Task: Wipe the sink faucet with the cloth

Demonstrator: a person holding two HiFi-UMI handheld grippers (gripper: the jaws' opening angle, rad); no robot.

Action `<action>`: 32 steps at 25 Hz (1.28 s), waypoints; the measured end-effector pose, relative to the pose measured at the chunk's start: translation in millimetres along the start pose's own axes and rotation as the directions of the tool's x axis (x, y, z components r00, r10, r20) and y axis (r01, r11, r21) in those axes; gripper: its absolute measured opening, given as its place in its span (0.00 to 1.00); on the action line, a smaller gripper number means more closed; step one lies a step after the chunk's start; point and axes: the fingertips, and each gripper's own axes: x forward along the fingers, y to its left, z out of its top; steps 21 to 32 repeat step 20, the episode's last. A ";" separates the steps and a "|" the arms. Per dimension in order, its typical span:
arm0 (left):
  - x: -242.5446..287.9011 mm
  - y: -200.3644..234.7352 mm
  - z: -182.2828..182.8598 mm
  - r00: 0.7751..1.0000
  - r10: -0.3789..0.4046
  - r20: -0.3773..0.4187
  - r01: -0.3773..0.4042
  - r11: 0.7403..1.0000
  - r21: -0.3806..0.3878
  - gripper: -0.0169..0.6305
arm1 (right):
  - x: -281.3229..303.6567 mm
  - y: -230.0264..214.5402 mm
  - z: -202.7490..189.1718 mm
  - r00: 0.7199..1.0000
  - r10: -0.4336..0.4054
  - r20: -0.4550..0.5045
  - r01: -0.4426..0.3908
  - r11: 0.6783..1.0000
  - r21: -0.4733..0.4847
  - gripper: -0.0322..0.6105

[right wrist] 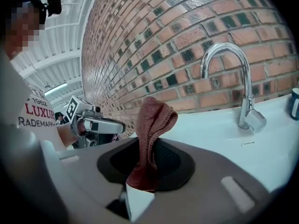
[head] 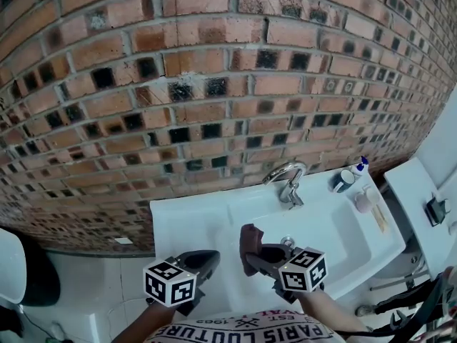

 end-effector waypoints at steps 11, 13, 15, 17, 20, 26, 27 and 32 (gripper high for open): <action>-4.3 -2.4 -3.0 1.000 -0.025 -0.004 0.025 0.999 0.035 0.04 | 5.5 7.9 -4.8 0.999 -0.014 0.031 0.014 1.000 0.008 0.18; -5.1 -4.3 -4.8 1.000 -0.030 -0.005 0.030 0.999 0.036 0.04 | 4.8 11.8 -6.0 0.999 -0.013 0.035 0.012 1.000 0.008 0.18; -5.1 -6.0 -5.6 0.999 -0.034 -0.006 0.034 0.999 0.037 0.04 | 3.6 14.4 -7.2 0.999 -0.017 0.036 0.017 1.000 0.006 0.18; -4.9 -8.8 -5.7 0.999 -0.039 -0.007 0.040 0.998 0.039 0.04 | 2.0 15.8 -8.7 0.999 -0.024 0.037 0.024 1.000 0.006 0.18; -5.9 -13.5 -5.8 0.999 -0.048 -0.008 0.049 0.998 0.045 0.04 | 0.5 18.4 -11.1 0.999 -0.031 0.036 0.030 1.000 0.007 0.18; -5.9 -13.5 -5.8 0.999 -0.048 -0.008 0.049 0.998 0.045 0.04 | 0.5 18.4 -11.1 0.999 -0.031 0.036 0.030 1.000 0.007 0.18; -5.9 -13.5 -5.8 0.999 -0.048 -0.008 0.049 0.998 0.045 0.04 | 0.5 18.4 -11.1 0.999 -0.031 0.036 0.030 1.000 0.007 0.18; -5.9 -13.5 -5.8 0.999 -0.048 -0.008 0.049 0.998 0.045 0.04 | 0.5 18.4 -11.1 0.999 -0.031 0.036 0.030 1.000 0.007 0.18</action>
